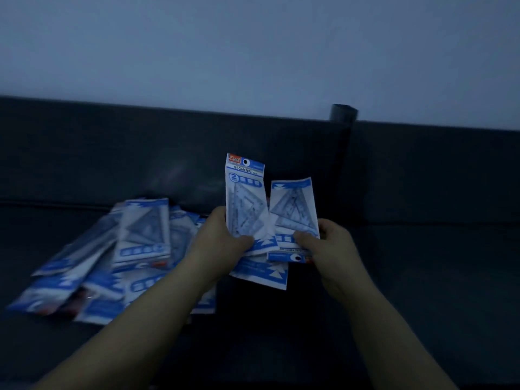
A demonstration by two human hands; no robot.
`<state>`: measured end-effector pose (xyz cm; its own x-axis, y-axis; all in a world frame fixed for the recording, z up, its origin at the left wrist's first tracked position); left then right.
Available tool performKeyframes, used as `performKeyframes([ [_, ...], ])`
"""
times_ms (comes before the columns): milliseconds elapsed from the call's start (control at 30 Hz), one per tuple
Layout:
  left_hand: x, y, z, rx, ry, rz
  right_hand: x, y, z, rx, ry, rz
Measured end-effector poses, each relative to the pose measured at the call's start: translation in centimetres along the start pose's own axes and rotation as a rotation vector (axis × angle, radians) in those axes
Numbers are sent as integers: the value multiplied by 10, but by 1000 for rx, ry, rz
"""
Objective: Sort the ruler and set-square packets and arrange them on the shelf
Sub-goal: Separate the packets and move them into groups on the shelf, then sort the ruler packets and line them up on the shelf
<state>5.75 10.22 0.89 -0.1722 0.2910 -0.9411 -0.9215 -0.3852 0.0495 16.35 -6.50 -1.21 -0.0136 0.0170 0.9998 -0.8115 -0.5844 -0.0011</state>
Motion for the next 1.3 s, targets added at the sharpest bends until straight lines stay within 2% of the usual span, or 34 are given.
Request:
performKeyframes([
  [200,39,36,108,-128,-81,71,-1,-10,-120,125,9,-23],
  [300,48,44,139,-152,-183,63,-3,-13,-156,163,107,-38],
  [400,54,48,157,-155,-288,80,-4,-15,-173,164,286,-31],
  [500,61,46,162,-127,-475,96,-6,-15,-178,145,570,-29],
  [667,61,51,171,-187,-701,79,-1,-16,-191,183,887,7],
  [933,67,80,211,-343,-776,79,37,-13,-277,363,1012,306],
  [1067,86,107,248,-406,-808,151,38,-7,-331,481,1025,358],
  [1300,115,164,339,-540,-772,205,53,8,-441,544,1059,493],
])
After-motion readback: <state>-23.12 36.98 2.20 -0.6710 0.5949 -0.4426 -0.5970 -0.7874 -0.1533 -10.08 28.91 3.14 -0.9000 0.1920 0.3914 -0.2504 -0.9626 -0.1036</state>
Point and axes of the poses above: each hand's wrist, its own y-axis away from the middle knuckle, its own z-axis out of the back of the hand, x = y × z, the point moved 10 cm from there along -y, towards the middle knuckle, and after that the axes turned 12 degrees about x, right-handed, at the moved point
